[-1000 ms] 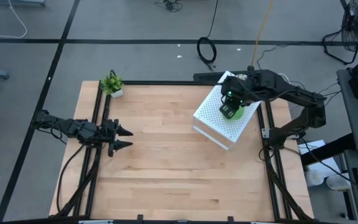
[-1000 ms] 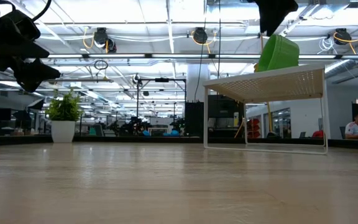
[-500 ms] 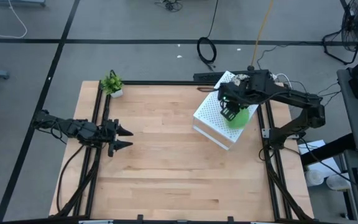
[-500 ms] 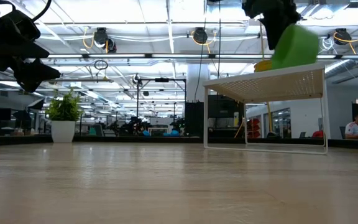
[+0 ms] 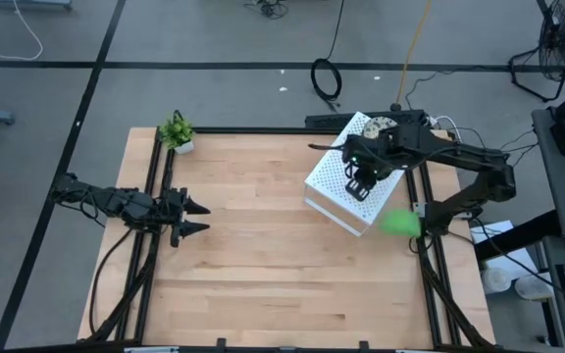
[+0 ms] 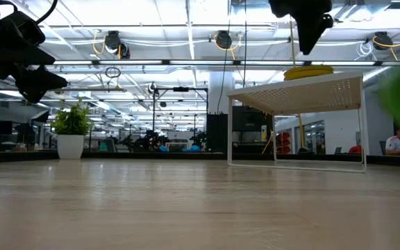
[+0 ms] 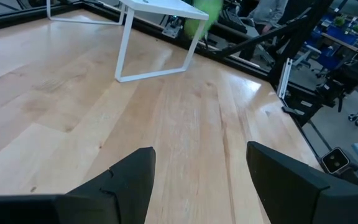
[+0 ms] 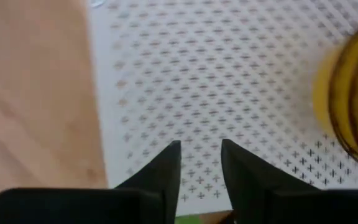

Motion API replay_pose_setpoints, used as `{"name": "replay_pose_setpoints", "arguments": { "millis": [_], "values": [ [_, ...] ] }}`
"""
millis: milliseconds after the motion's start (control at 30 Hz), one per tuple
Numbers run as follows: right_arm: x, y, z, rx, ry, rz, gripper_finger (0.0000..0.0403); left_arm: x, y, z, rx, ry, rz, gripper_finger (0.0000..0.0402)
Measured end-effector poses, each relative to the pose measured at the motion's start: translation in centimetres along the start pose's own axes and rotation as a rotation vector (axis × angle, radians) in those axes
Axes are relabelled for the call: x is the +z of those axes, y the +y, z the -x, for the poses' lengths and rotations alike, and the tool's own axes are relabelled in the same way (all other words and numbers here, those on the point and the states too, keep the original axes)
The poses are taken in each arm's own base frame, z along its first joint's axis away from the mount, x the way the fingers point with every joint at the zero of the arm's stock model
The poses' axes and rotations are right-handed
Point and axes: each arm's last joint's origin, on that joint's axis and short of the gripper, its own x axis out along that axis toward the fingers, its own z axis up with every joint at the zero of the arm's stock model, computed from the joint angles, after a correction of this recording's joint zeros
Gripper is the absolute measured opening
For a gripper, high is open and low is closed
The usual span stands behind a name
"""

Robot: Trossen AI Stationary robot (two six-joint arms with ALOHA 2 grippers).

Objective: Pick & Place Mini bowls
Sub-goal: Adjust the green bowls on the shelf

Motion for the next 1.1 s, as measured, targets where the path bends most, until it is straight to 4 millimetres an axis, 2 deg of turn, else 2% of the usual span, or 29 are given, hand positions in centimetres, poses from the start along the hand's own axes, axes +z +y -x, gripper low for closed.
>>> {"name": "replay_pose_setpoints", "arguments": {
  "millis": [133, 267, 400, 633, 767, 933, 1100],
  "values": [
    [-0.9, 1.7, 1.2, 0.168, -0.042, 0.105, 0.008, 0.0, 0.0, 0.0, 0.0, 0.001, 0.0, 0.0253],
    [-3.1, 3.5, 2.6, 0.277, -0.046, 0.197, 0.0058, 0.0, 0.0, 0.0, 0.001, 0.004, -0.001, 0.0253],
    [-5.8, 4.8, 3.6, 0.305, -0.013, 0.216, 0.0039, -0.1, 0.0, 0.0, 0.001, 0.005, 0.0, 0.0253],
    [-10.5, 6.1, 3.6, 0.246, 0.126, 0.162, 0.0007, -0.1, 0.0, 0.0, 0.001, 0.007, 0.005, 0.0253],
    [-12.3, 8.1, 1.6, 0.274, 0.143, 0.149, 0.0002, -0.1, 0.0, 0.0, 0.001, 0.007, 0.005, 0.0253],
    [-14.6, 11.4, -2.5, 0.407, 0.129, 0.248, 0.0007, -0.1, 0.0, 0.0, 0.001, 0.007, 0.005, 0.0253],
    [-17.0, 10.5, -6.8, 0.243, 0.217, 0.287, 0.0001, -0.1, 0.0, 0.0, 0.001, 0.007, 0.006, 0.0253]
  ]
}}
